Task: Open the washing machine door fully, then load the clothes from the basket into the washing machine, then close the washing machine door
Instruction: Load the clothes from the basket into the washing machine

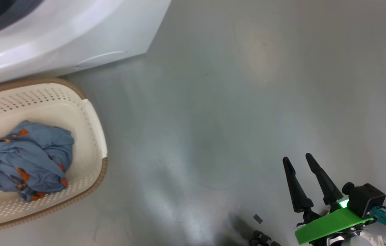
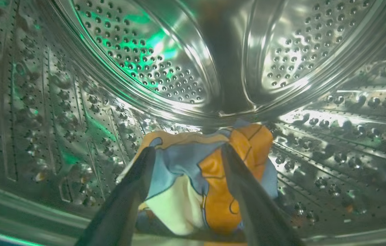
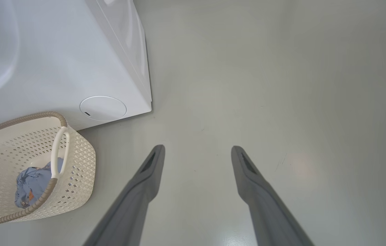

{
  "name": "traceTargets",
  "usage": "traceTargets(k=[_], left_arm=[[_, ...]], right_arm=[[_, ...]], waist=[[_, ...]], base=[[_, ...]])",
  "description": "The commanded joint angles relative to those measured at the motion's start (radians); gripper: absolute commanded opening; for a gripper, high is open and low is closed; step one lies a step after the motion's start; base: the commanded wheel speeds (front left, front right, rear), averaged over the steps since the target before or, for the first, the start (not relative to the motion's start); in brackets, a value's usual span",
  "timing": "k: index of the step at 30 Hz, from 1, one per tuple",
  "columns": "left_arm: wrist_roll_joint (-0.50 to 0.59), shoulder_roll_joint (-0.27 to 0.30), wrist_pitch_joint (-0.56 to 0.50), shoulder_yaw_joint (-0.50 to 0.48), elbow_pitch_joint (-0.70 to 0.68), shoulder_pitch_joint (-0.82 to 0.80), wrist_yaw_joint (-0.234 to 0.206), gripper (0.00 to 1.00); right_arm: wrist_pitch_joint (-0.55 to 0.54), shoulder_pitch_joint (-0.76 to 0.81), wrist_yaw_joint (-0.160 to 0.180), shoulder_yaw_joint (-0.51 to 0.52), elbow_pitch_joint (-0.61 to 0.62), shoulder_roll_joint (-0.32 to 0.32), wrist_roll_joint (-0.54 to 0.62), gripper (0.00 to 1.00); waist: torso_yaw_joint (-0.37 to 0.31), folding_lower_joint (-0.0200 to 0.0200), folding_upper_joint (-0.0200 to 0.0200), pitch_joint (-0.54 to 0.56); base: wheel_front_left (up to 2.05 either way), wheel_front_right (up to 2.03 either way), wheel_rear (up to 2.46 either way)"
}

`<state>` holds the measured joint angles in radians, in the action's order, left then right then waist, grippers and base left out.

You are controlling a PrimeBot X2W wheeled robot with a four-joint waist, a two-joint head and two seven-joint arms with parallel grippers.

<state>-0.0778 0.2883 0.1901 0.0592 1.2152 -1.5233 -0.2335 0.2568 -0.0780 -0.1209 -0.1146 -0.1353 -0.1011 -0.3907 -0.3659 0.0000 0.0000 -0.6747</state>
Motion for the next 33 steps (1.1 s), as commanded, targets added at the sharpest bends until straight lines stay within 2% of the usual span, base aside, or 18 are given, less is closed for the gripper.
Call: traceTargets(k=[1,12,25,33], left_arm=[[-0.006,0.022,-0.011,0.001,-0.003,-0.012,-0.01,1.0],[-0.073,-0.061,0.041,-0.037,0.041,0.085,-0.064,1.0],[-0.128,-0.171,0.071,-0.051,-0.022,0.278,-0.01,1.0],[-0.112,-0.21,0.071,-0.03,-0.272,0.545,0.039,1.0]], right_arm=[[0.005,0.037,-0.01,-0.022,0.011,-0.021,-0.013,1.0],[0.005,0.011,-0.01,-0.033,0.0,-0.032,0.0,1.0],[0.005,-0.031,-0.01,-0.025,0.012,-0.043,0.026,1.0],[0.005,-0.02,-0.01,0.006,0.023,-0.03,0.051,1.0]], waist=[[0.016,0.0,0.0,0.016],[0.075,0.0,0.0,0.106],[0.183,0.0,0.0,0.227],[0.222,0.0,0.0,0.313]], base=[[0.0,0.0,0.0],[0.0,0.0,0.0],[0.0,0.0,0.0],[0.0,0.0,0.0]])
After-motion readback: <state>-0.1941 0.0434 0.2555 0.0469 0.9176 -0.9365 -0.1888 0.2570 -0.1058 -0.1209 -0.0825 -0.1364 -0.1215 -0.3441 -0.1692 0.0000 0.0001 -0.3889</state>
